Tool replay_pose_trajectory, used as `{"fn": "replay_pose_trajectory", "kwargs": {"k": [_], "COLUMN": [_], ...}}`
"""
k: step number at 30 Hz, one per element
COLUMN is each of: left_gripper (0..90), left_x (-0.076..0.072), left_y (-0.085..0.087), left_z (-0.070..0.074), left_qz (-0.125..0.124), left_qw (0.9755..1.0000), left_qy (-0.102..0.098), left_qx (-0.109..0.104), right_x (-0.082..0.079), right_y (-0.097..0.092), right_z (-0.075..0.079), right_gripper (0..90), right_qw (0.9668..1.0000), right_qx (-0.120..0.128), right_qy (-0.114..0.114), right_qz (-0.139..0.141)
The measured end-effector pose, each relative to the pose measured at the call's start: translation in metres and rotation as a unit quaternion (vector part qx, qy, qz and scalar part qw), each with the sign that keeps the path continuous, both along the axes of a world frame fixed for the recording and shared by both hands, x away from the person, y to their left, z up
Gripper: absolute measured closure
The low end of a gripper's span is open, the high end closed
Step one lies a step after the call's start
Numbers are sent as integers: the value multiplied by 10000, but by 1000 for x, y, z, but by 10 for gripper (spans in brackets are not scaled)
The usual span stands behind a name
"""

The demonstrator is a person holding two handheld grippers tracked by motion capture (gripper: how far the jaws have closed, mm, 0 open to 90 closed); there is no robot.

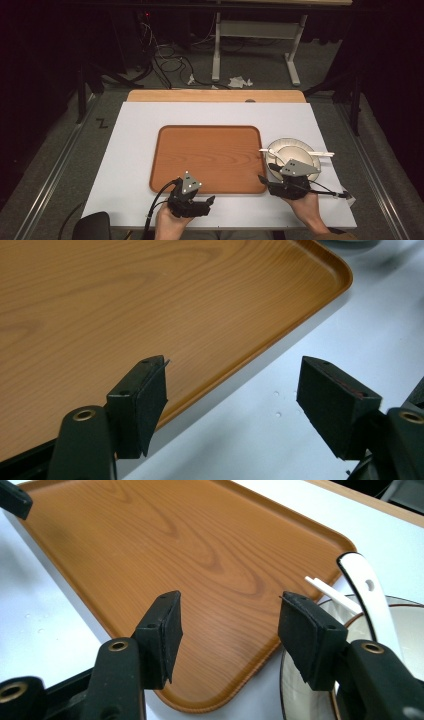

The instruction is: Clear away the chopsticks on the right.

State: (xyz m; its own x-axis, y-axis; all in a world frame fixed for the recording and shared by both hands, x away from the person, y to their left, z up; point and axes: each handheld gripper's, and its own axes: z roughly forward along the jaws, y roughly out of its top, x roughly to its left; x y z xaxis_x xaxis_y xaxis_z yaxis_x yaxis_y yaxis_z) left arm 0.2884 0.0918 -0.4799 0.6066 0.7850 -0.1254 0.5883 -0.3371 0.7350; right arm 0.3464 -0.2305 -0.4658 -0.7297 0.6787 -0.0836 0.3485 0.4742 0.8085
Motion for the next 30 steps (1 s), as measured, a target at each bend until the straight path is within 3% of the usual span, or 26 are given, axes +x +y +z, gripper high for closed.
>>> {"fn": "replay_pose_trajectory", "kwargs": {"k": [6,10,11,16,30], "left_gripper": [282,283,282,283,283], "left_x": [-1,0,0,-1,5], "left_y": [-1,-1,-1,-3,-8], "left_z": [1,0,0,1,1], "left_qz": [-7,-8,-19,-67,-277], "left_qw": [10000,10000,10000,9999,9995], "left_qy": [-55,-15,-1,-28,7], "left_qx": [38,53,61,110,148], "right_x": [0,0,1,-1,-7], "right_y": [-2,-3,-4,-7,-31], "right_z": [2,3,3,8,17], "right_gripper": [454,469,478,501,515], "right_qw": [9999,9999,9998,9993,9981], "right_qx": [131,149,149,318,524], "right_qy": [-106,-23,131,177,9], "right_qz": [-19,11,24,-7,-324]}}
